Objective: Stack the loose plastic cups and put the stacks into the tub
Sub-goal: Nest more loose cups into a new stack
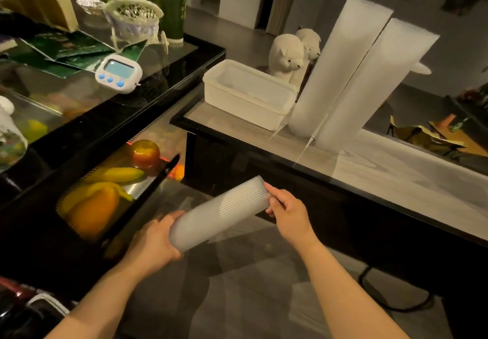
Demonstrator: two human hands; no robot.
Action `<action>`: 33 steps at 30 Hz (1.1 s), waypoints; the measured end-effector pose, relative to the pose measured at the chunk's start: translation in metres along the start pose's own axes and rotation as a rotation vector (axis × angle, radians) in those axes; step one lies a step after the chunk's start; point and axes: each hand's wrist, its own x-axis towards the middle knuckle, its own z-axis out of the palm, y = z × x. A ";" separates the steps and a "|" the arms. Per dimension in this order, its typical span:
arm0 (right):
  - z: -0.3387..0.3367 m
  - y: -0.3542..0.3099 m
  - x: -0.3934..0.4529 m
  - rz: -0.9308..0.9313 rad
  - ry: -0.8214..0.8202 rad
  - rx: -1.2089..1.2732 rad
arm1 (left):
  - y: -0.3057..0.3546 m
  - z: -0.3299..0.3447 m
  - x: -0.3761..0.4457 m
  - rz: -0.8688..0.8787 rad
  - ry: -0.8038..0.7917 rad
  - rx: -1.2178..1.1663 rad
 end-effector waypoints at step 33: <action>0.096 0.038 0.237 0.132 -0.390 -0.743 | -0.037 0.005 -0.011 -0.265 0.030 0.186</action>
